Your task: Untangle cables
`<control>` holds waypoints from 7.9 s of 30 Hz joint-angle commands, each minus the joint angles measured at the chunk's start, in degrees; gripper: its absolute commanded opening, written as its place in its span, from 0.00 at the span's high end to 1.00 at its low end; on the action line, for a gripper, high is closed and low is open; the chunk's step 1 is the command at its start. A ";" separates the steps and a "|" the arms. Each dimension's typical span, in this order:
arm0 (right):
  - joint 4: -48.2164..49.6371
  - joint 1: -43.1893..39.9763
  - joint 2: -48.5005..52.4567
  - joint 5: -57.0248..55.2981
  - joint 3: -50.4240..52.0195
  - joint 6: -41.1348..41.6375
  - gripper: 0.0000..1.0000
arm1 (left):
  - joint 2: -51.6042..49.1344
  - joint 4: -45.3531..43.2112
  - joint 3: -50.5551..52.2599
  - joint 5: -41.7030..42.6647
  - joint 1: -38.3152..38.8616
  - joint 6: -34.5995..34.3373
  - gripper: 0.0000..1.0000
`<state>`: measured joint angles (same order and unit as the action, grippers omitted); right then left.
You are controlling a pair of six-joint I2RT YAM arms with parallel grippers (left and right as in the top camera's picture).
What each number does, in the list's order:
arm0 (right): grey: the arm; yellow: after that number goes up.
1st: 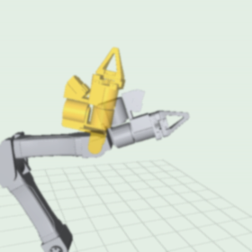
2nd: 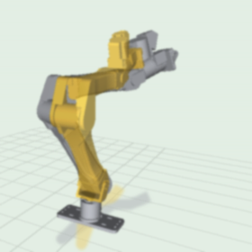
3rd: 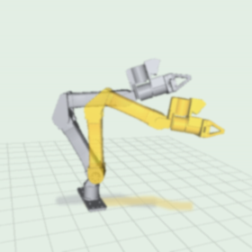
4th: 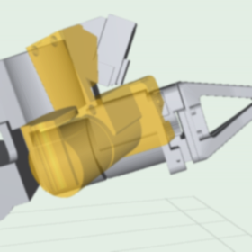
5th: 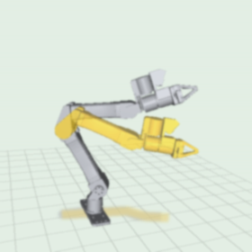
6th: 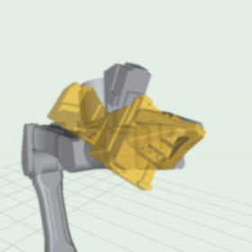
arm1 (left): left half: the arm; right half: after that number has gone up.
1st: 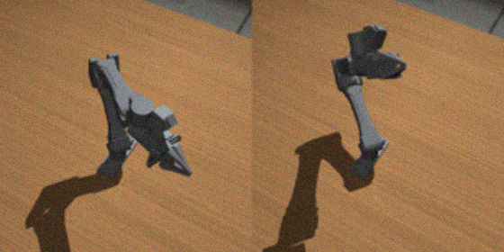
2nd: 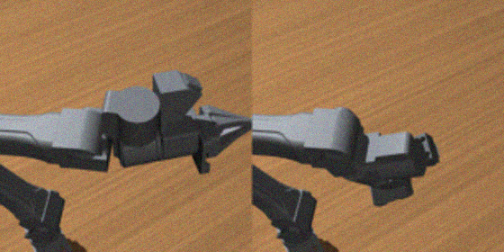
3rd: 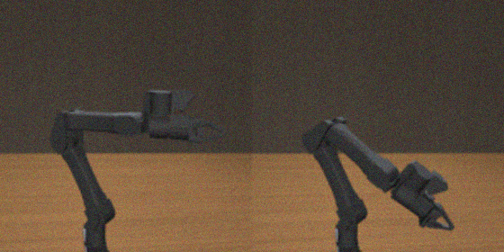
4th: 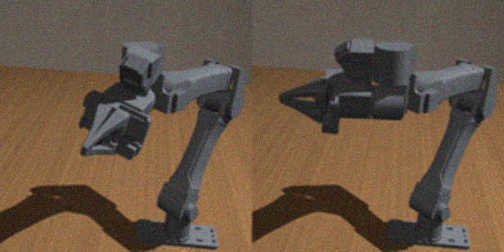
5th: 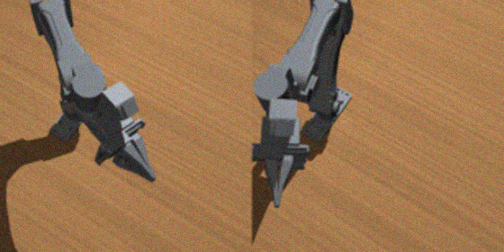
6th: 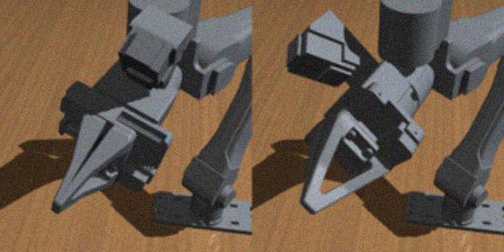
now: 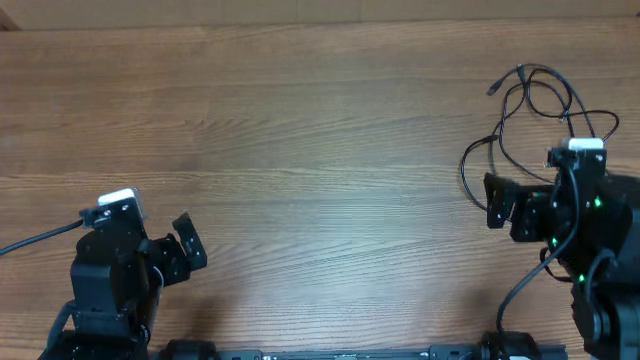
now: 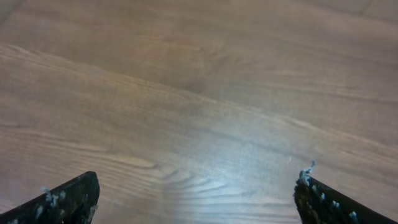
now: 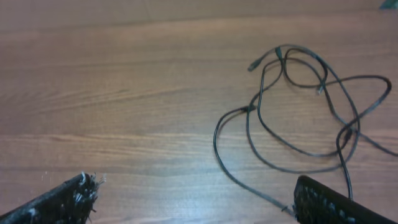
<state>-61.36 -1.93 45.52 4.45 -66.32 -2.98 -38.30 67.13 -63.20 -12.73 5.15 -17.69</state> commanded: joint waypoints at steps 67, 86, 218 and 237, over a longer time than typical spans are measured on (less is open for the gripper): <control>56.61 3.87 -45.40 -1.86 65.88 2.60 0.00 | 0.07 2.51 0.59 -1.20 0.07 -0.74 0.00; 56.68 3.85 -45.35 -2.27 65.88 2.56 0.00 | 0.07 2.51 0.59 -1.20 0.07 -0.74 0.00; 56.68 3.85 -45.35 -2.27 65.88 2.56 0.00 | 38.05 -62.86 62.95 15.72 -2.97 15.80 0.00; 56.68 3.85 -45.35 -2.27 65.88 2.54 0.00 | 38.05 -62.84 62.95 15.72 -2.97 15.82 0.00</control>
<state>-5.06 1.58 0.62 2.52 -1.06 -0.03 -0.75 4.29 -0.51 1.98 2.57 -2.76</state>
